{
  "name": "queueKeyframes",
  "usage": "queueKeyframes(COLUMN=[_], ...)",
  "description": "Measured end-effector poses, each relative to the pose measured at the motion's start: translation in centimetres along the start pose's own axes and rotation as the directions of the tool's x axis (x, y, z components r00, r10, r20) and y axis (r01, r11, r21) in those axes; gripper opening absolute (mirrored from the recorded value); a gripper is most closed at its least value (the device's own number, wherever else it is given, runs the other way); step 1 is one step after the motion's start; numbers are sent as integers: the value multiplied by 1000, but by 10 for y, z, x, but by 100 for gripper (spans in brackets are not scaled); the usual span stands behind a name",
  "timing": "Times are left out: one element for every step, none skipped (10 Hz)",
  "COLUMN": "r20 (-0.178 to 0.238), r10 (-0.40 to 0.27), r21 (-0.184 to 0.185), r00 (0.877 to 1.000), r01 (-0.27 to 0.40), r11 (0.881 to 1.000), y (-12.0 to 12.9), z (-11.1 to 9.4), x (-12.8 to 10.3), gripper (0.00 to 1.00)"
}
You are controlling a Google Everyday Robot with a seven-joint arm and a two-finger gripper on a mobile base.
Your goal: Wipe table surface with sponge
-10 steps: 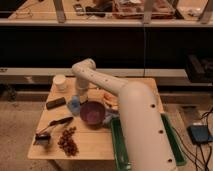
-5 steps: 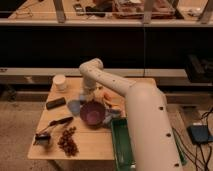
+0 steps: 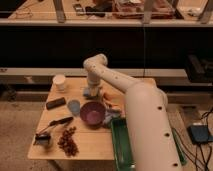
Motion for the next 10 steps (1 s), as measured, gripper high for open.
queueKeyframes(r20=[0,1,9,16,22,28,34,36,38,39], r10=[-3,-9,-20,-31,-46,-68,-94,-118,-134,-152], r21=[13,23,34,38,39,35,30,24,19,6], r00=[1000,1000,1000,999,999,997,995,992,990,988], r01=[3,9,20,31,45,67,93,118,133,152], r11=[1000,1000,999,999,998,997,995,993,991,988], y=[-11,-20,-33,-39,-42,-42,-37,-28,-19,0], z=[-1,-1,-1,0,1,5,7,8,7,8], x=[-7,-15,-29,-40,-51,-63,-72,-77,-79,-81], gripper=[0,0,0,0,0,0,0,0,0,0])
